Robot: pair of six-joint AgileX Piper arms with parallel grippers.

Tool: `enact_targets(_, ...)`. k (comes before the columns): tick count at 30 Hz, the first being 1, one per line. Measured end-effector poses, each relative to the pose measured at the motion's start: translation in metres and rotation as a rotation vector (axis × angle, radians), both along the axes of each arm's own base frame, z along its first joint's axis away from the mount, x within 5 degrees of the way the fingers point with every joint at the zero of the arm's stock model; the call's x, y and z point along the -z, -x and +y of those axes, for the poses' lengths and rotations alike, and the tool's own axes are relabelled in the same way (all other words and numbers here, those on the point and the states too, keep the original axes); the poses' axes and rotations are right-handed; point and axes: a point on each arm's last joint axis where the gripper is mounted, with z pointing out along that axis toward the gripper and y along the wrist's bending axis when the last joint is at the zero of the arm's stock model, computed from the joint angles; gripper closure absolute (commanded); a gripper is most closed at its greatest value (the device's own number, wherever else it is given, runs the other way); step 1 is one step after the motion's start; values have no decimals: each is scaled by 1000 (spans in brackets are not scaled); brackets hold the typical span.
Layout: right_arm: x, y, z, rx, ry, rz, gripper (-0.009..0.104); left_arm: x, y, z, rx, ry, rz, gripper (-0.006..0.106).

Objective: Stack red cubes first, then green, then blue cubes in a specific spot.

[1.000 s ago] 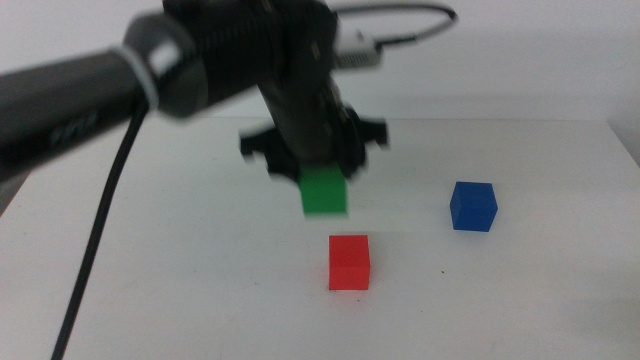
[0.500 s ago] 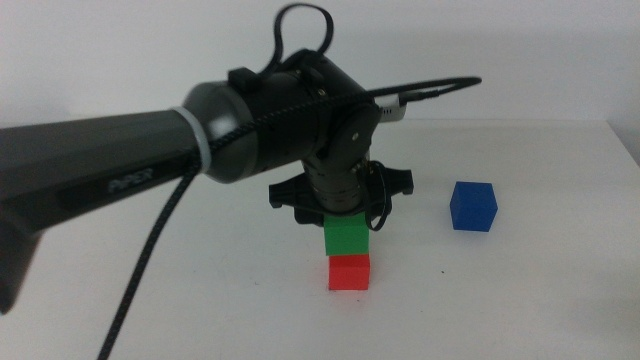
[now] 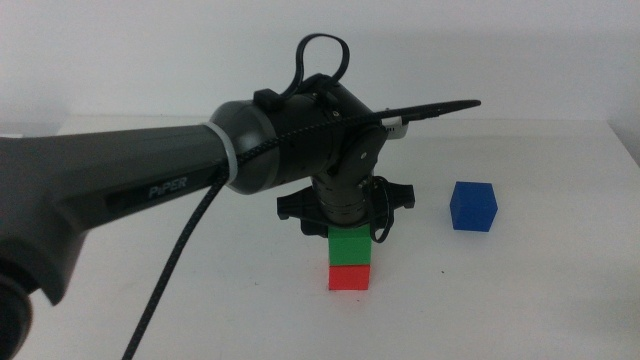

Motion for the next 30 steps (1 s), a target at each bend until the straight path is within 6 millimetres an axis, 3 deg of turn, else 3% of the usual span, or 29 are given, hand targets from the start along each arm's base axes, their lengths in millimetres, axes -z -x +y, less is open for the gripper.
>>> enact_targets(8,0,0,0,0,0,0,2,3,-1,-2,17,-1,-5,81)
enact_targets(30,0,0,0,0,0,0,2,4,0,-3,64,-7,9,7)
